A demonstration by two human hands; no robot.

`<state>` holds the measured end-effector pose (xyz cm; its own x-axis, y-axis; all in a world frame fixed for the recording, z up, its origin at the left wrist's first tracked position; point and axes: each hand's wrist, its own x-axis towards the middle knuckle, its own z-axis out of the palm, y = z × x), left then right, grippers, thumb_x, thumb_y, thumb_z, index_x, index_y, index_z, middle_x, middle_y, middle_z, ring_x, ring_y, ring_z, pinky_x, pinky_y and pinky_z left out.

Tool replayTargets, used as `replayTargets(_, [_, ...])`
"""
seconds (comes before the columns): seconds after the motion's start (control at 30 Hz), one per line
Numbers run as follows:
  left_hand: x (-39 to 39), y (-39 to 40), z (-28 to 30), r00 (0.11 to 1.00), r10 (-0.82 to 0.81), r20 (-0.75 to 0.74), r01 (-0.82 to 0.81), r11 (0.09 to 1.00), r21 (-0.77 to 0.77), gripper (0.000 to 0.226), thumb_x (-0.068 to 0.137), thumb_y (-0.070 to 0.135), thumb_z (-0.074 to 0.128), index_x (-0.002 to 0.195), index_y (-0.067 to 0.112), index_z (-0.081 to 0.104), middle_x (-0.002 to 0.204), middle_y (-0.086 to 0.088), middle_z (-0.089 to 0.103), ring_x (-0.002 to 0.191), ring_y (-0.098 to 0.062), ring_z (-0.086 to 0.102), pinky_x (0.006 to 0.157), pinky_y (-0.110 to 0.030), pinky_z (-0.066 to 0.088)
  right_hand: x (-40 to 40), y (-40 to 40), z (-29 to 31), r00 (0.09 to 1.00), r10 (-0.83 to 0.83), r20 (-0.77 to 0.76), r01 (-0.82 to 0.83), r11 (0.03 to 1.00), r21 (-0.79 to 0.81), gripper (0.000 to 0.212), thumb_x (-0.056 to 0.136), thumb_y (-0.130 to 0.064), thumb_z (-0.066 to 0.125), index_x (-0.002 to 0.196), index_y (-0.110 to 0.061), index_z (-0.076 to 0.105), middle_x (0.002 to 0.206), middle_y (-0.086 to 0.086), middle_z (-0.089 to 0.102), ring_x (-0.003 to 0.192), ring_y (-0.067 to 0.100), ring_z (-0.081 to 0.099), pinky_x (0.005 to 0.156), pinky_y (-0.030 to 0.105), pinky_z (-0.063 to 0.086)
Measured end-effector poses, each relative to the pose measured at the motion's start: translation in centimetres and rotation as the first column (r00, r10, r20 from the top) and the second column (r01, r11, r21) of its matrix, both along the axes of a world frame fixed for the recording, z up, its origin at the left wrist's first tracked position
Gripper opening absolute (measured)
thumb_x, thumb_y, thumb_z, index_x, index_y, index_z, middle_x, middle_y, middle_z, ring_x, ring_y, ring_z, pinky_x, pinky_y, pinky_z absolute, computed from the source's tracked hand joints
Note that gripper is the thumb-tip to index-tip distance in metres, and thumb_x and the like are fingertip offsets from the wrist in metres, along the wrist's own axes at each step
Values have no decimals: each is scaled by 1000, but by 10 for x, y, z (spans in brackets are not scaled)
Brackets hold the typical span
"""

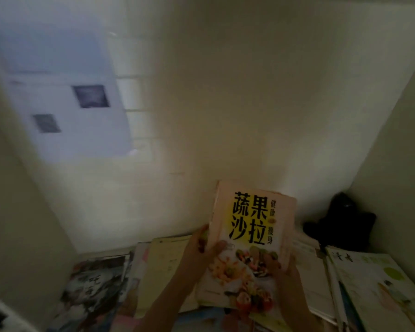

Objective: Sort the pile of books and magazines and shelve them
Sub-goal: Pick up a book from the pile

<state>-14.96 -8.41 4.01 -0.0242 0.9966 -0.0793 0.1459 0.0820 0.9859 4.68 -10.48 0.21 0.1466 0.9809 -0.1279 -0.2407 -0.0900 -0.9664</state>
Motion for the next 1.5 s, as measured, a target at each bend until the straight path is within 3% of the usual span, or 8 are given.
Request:
replayTargets(0.13, [-81, -48, 44, 991, 129, -23, -126, 987, 102, 63, 74, 42, 71, 130, 28, 44, 93, -4, 58, 81, -21, 68, 67, -36, 59, -76, -19, 35, 996, 77, 41, -80, 995, 53, 89, 60, -47, 81, 135, -13, 45, 126, 15, 59, 108, 32, 59, 85, 44, 51])
replayTargets(0.4, [-258, -185, 146, 956, 292, 36, -282, 874, 395, 66, 56, 54, 74, 117, 45, 48, 91, -1, 61, 85, -21, 69, 69, -43, 59, -260, -107, 147, 957, 287, -49, -256, 911, 324, 90, 59, -42, 77, 138, -18, 42, 123, 12, 61, 103, 27, 63, 72, 37, 58])
replayTargets(0.57, [-334, -252, 221, 950, 304, 74, -290, 768, 571, 57, 66, 33, 77, 116, 37, 50, 103, -10, 61, 84, -17, 69, 61, -29, 57, -333, -164, 227, 949, 315, 24, -283, 814, 507, 125, 24, -73, 79, 132, -18, 50, 116, 7, 66, 100, 23, 66, 70, 29, 59])
replayTargets(0.8, [-402, -281, 344, 923, 375, 82, -297, 563, 771, 59, 70, 40, 76, 123, 30, 51, 106, -7, 62, 86, -22, 70, 67, -43, 59, -409, -177, 365, 933, 359, 30, -262, 621, 739, 31, 70, -24, 67, 101, -25, 62, 84, -9, 73, 78, 8, 70, 60, 24, 57])
replayTargets(1.07, [-447, -241, 453, 839, 526, 136, -365, 361, 858, 57, 82, 33, 65, 131, 18, 40, 99, 5, 55, 73, -5, 68, 58, -18, 55, -487, -101, 499, 885, 436, 162, -388, 499, 775, 38, 82, -26, 70, 118, -16, 60, 111, 1, 67, 104, 17, 63, 99, 38, 46])
replayTargets(1.2, [-467, -198, 469, 793, 562, 236, -454, 285, 844, 40, 85, 32, 64, 118, 23, 43, 98, 5, 58, 74, -5, 67, 58, -20, 56, -521, -57, 536, 858, 435, 271, -477, 481, 736, 48, 86, -24, 65, 131, -13, 51, 115, -4, 59, 108, 11, 52, 88, 22, 39])
replayTargets(1.33, [-488, -147, 465, 634, 731, 251, -501, 141, 854, 53, 79, 53, 63, 118, 20, 49, 116, -2, 56, 94, -18, 65, 78, -42, 57, -555, -11, 547, 818, 447, 363, -565, 501, 655, 52, 82, -20, 70, 129, -10, 52, 116, 4, 63, 106, 20, 60, 93, 32, 47])
replayTargets(1.5, [-498, -106, 471, 260, 941, 215, -551, -38, 834, 54, 85, 47, 59, 126, 17, 43, 124, -5, 39, 97, -16, 54, 82, -34, 49, -599, 8, 541, 760, 111, 640, -599, 502, 624, 82, 82, -36, 69, 146, -28, 19, 139, 11, 34, 126, 27, 40, 103, 34, 38])
